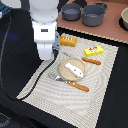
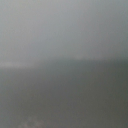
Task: Interact with the objects in diverse but meaningful ways.
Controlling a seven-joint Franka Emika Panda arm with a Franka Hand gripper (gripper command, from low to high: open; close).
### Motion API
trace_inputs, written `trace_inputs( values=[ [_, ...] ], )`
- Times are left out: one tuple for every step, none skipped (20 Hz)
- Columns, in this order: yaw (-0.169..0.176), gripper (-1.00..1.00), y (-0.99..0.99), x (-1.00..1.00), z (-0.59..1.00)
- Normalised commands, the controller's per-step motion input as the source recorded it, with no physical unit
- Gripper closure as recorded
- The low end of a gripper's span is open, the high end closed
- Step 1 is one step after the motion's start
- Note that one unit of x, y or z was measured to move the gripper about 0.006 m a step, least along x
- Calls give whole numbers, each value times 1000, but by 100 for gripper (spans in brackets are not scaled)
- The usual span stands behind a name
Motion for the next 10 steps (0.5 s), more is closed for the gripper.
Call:
trace_inputs(
  values=[
    [-56,100,0,-29,-177],
    [-54,100,-14,-37,-194],
    [-49,100,0,-37,-203],
    [-48,100,0,-37,-229],
    [-47,100,0,-60,-246],
    [-48,100,0,-66,-263],
    [-46,100,0,-49,-269],
    [-44,100,0,-51,-269],
    [-43,100,0,-83,-277],
    [-42,100,-6,-77,-274]
  ],
)
